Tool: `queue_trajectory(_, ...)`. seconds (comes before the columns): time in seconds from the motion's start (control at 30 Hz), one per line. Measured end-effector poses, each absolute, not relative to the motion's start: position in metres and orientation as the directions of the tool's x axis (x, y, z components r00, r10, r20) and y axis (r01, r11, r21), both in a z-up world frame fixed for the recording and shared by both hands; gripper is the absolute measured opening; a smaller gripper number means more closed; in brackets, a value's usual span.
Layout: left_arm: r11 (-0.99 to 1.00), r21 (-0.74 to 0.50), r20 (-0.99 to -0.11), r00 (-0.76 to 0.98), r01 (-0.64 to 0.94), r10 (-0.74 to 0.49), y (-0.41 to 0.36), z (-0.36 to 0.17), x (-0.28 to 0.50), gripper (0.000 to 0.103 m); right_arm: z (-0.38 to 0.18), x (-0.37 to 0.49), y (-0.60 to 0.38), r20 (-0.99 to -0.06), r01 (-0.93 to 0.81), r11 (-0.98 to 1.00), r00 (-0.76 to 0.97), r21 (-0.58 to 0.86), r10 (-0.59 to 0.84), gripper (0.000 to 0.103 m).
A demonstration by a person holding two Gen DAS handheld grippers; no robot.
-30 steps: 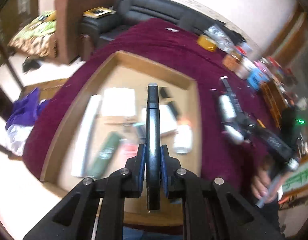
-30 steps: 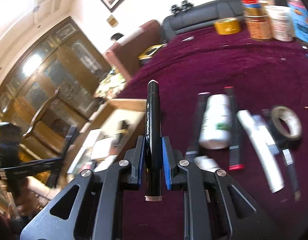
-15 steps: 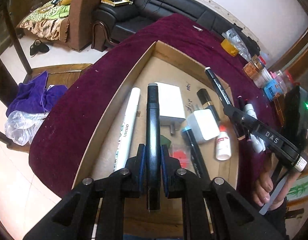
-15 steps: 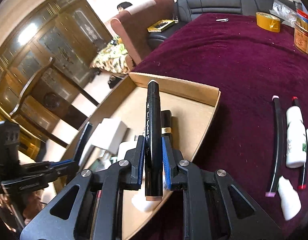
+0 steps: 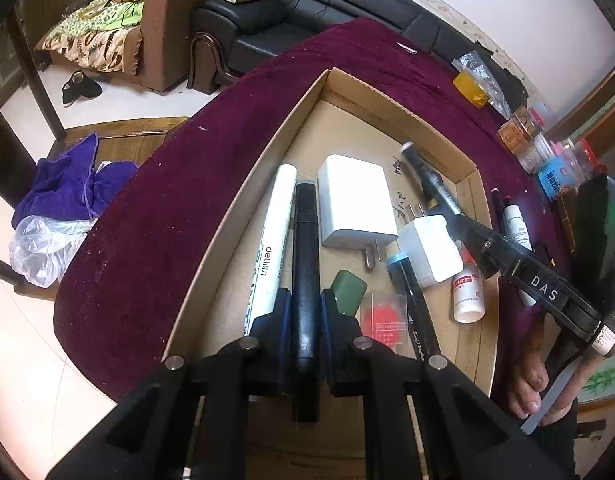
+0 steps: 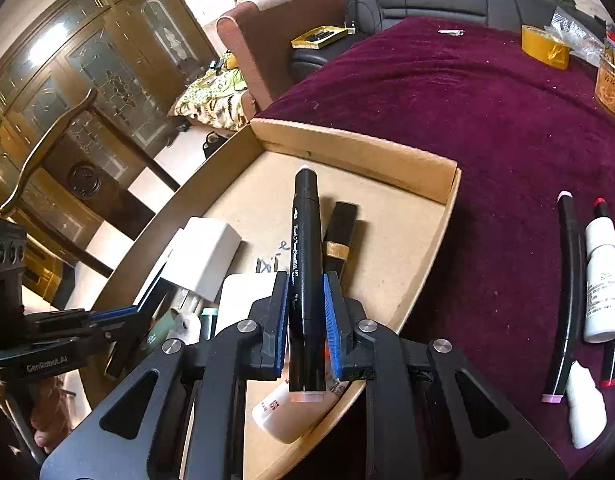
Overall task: Organize rigid objects
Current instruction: 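Carry both black markers into the tray and open both tools, then grasp a black marker with the left tool while the right tool grasps a red-capped black marker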
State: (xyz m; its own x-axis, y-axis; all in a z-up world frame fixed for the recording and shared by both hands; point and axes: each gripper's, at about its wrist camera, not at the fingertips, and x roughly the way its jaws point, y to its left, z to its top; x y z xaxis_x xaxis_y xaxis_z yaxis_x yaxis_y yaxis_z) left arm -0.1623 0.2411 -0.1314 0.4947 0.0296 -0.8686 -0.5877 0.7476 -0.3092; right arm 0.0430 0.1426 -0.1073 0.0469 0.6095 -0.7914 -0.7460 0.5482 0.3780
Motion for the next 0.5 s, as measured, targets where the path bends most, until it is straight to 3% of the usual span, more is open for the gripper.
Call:
queue_trajectory(0.07, 0.752, -0.297, -0.871, 0.489, -0.588, 0.038, 0.240, -0.132, -0.163, 0.014, -0.106, 0.042, 0.144, -0.791, -0.750, 0.542, 0.040, 0.380, 0.610, 0.022)
queue_trajectory(0.2, 0.761, -0.295, -0.871, 0.489, -0.577, 0.034, 0.237, -0.129, -0.165, 0.017, -0.102, 0.038, 0.140, -0.772, -0.750, 0.526, 0.031, 0.402, 0.635, 0.050)
queue_trajectory(0.33, 0.767, -0.299, -0.858, 0.512, -0.567, 0.044, 0.231, -0.121, -0.169, 0.046, -0.089, 0.032, 0.128, -0.742, -0.758, 0.500, 0.032, 0.419, 0.670, 0.050)
queue_trajectory(0.5, 0.781, -0.284, -0.838, 0.540, -0.556, 0.080, 0.215, -0.104, -0.169, 0.048, -0.070, 0.026, 0.094, -0.683, -0.759, 0.459, 0.026, 0.461, 0.730, 0.050)
